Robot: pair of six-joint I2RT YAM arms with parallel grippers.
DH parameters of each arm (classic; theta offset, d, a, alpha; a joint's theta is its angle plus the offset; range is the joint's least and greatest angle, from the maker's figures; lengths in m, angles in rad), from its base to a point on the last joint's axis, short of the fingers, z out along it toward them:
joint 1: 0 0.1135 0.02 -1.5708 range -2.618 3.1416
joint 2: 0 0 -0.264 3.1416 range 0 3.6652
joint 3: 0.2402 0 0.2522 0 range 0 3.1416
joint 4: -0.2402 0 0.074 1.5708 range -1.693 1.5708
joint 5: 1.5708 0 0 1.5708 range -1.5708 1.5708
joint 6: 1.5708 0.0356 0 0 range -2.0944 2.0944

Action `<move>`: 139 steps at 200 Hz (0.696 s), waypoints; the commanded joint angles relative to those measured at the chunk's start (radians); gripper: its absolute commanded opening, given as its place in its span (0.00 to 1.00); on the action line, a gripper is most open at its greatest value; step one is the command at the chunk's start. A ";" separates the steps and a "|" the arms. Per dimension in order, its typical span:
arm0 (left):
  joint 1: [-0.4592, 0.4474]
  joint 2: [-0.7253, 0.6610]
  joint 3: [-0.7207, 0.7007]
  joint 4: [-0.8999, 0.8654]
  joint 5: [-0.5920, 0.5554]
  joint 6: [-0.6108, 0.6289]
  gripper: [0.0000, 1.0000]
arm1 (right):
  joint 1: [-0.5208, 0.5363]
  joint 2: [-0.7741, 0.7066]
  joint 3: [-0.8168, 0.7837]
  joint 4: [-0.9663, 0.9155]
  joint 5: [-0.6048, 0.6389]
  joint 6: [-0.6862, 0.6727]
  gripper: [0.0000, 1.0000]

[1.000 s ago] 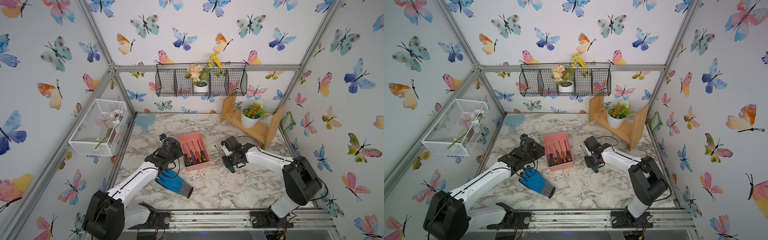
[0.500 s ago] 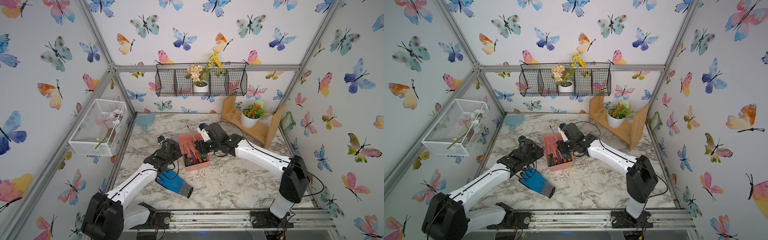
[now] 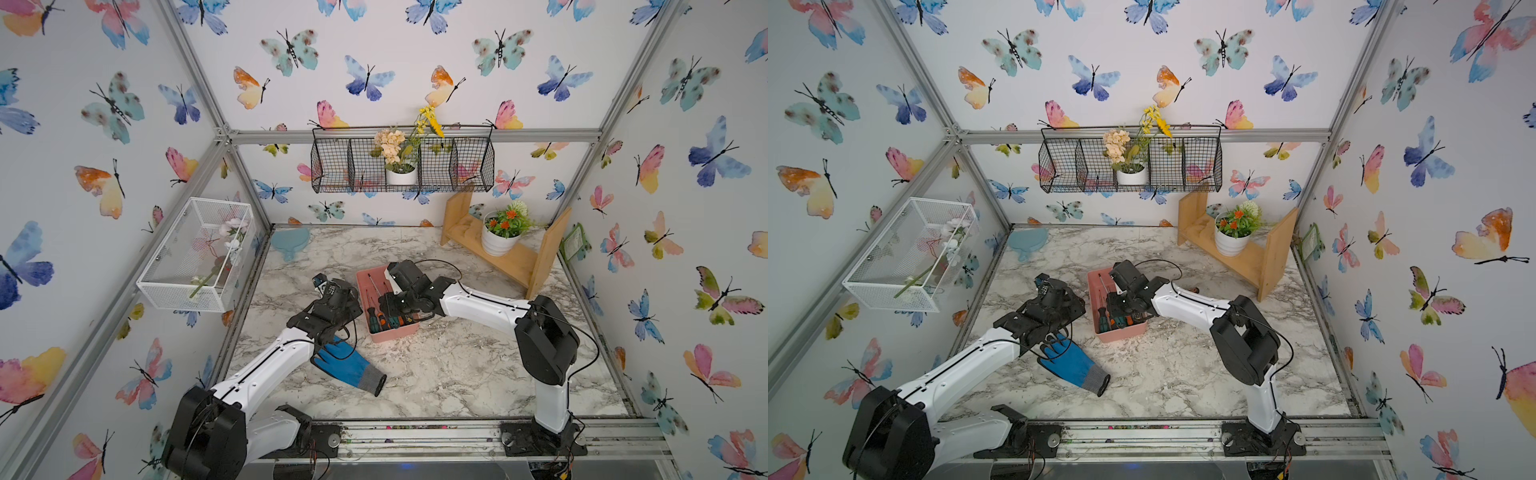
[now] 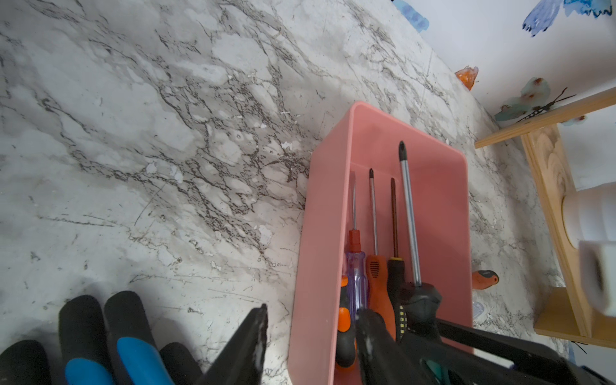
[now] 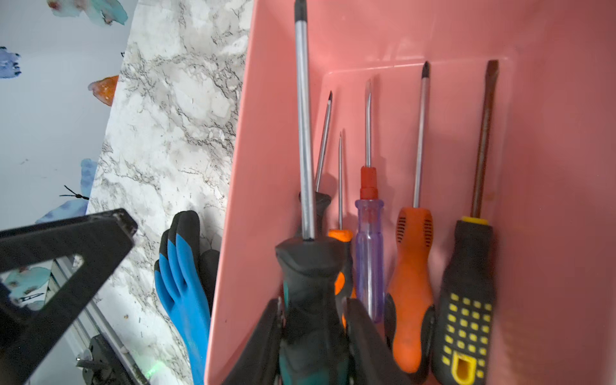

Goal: Put the screwdriver on the desktop into the storage box
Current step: Place the screwdriver in the storage box.

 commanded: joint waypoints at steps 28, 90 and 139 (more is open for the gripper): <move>0.006 -0.015 -0.023 -0.005 -0.024 -0.015 0.48 | 0.006 0.056 0.056 0.038 0.008 0.081 0.02; 0.006 -0.012 -0.027 0.003 -0.007 -0.022 0.48 | 0.006 0.143 0.111 0.028 -0.011 0.091 0.31; 0.005 -0.011 -0.025 0.005 -0.009 -0.024 0.49 | 0.006 0.056 0.091 0.020 0.029 -0.018 0.59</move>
